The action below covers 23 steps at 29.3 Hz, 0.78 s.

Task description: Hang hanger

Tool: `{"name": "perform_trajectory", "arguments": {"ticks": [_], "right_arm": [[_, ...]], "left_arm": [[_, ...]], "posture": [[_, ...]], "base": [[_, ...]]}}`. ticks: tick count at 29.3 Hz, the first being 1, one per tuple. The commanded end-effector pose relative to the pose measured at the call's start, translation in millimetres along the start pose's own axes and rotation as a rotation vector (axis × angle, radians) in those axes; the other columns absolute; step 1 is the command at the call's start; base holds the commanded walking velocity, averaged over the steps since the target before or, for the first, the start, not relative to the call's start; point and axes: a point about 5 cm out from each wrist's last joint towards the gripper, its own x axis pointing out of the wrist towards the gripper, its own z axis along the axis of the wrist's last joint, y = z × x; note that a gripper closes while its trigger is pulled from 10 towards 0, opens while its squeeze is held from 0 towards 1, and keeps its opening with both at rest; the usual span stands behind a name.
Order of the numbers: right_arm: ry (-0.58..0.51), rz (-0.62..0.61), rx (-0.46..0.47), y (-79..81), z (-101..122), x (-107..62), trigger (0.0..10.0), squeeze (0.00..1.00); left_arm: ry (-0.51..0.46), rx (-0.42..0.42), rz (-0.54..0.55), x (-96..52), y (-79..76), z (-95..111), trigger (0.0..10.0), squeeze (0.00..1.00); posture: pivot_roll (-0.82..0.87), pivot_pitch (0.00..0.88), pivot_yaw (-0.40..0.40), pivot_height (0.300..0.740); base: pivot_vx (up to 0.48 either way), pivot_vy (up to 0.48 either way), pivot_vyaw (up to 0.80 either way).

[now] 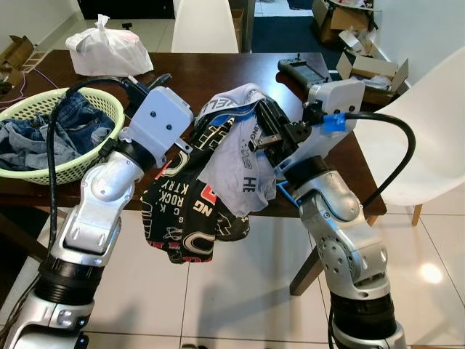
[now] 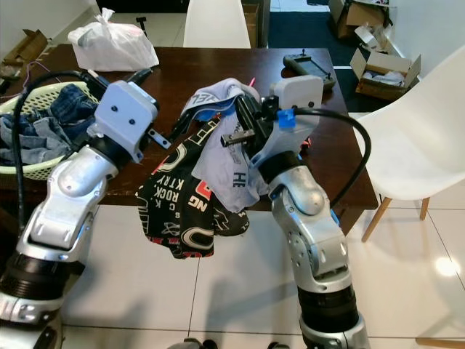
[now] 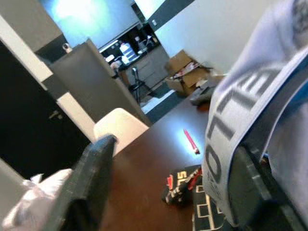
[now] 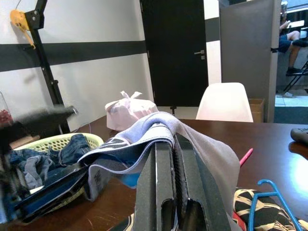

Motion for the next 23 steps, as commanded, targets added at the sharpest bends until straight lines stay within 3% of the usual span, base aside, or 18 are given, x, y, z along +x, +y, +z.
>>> {"name": "perform_trajectory", "arguments": {"ticks": [1,4,16,22,23], "right_arm": [[-0.019,-0.005,-0.009,0.0,5.4,-1.8,0.0,0.0],[-0.021,-0.005,-0.011,-0.5,6.4,-1.9,0.0,0.0],[-0.03,-0.008,-0.016,-1.7,9.3,-1.3,0.0,0.0],[-0.027,0.028,-0.01,0.9,8.9,-2.6,0.0,0.0],[-0.019,0.075,-0.011,3.1,8.1,-4.4,0.0,0.0]], "left_arm": [[-0.013,-0.012,-0.001,0.3,1.6,-2.4,0.0,0.0],[-0.012,-0.044,0.015,1.5,5.0,-7.8,0.0,0.0],[-0.029,-0.032,0.023,3.5,12.6,-12.2,0.0,0.0],[-0.058,0.013,0.026,3.2,31.6,-2.2,0.0,0.0],[-0.066,0.009,0.028,1.6,40.7,2.5,0.0,0.0]], "posture": [[0.03,0.176,0.037,0.74],[0.03,0.176,0.037,0.74],[0.02,0.173,0.04,0.74],[0.02,0.171,0.04,0.74],[0.03,0.169,0.042,0.74]], "base": [[0.0,0.0,0.0],[0.0,0.0,0.0],[0.0,0.0,0.0],[0.0,0.0,0.0],[0.0,0.0,0.0]]}}
